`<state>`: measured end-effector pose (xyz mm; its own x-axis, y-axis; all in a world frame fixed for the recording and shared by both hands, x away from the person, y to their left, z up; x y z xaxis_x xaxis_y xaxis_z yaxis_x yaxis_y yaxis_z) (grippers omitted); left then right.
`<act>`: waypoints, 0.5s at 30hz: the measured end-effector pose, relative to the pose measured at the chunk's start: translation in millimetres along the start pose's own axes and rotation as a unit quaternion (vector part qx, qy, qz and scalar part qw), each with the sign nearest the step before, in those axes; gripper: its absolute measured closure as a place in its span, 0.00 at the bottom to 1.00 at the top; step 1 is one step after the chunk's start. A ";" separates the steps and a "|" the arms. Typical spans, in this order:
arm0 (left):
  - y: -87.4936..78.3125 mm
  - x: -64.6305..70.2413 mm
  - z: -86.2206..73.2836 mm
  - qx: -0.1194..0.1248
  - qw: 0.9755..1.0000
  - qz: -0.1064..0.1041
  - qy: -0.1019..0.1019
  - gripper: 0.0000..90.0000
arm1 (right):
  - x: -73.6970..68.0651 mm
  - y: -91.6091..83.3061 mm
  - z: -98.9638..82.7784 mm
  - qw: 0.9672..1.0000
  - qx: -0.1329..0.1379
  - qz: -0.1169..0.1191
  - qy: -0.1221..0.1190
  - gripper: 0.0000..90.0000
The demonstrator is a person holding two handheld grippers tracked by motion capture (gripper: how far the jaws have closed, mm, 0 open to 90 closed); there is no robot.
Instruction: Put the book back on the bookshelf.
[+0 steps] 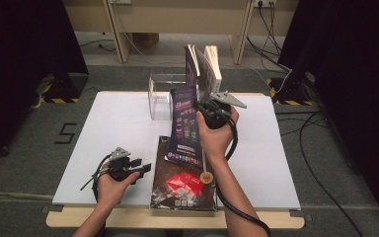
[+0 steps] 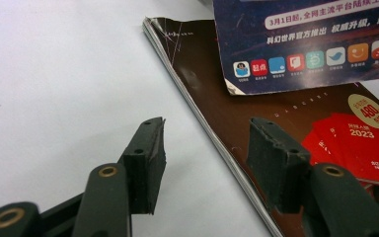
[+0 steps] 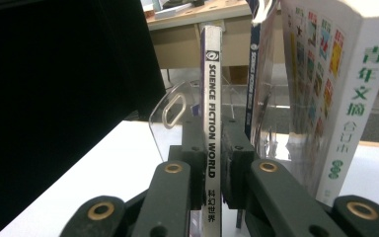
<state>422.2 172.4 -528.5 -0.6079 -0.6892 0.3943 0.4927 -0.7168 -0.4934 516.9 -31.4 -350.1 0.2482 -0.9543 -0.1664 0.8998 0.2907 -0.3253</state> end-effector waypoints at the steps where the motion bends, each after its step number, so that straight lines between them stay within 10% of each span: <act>1: 0.1 0.1 -0.3 -0.001 1.000 -0.001 0.000 0.53 | -0.4 0.6 1.2 1.000 0.002 -0.001 -0.002 0.92; 15: 1.2 -0.9 -1.9 -0.004 1.000 -0.002 -0.002 0.53 | -5.2 10.6 15.8 1.000 0.018 -0.010 -0.009 0.92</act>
<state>422.2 172.3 -530.9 -0.6072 -0.6872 0.3988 0.4854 -0.7182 -0.4985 530.8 -24.4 -338.0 0.2367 -0.9608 -0.1444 0.9168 0.2700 -0.2941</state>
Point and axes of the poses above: each handheld gripper's, and its own axes: y roughly forward along the jaws, z roughly out of its top, x roughly to its right, the point moved 9 cm from there along y, roughly forward along the jaws, and after that the axes turned 13 degrees about -z, right-handed, at the moved point
